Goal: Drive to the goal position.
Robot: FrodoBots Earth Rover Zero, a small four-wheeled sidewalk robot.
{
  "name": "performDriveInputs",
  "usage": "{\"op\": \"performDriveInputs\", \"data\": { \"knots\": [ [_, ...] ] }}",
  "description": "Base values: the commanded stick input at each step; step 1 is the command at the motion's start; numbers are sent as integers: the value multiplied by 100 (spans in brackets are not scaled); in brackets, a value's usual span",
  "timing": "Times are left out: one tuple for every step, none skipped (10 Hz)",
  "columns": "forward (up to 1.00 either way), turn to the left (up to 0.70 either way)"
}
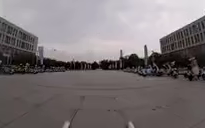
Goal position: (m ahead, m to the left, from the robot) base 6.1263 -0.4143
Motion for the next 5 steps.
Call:
{"op": "performDriveInputs", "data": {
  "knots": [
    [60,0],
    [60,0],
    [60,0],
    [60,0],
    [60,0]
  ]
}}
